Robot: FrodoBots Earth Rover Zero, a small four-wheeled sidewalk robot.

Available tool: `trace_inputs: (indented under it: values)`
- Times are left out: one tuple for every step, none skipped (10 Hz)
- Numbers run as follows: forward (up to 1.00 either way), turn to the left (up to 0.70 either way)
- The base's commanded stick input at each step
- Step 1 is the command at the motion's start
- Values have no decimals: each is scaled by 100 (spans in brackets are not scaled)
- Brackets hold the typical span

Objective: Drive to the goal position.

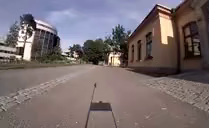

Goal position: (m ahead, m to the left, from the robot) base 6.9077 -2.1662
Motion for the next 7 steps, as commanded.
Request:
trace_inputs:
  values:
    - [45, 0]
    - [45, 0]
    - [45, 0]
    - [45, 0]
    - [45, 0]
    - [45, 0]
    - [45, 0]
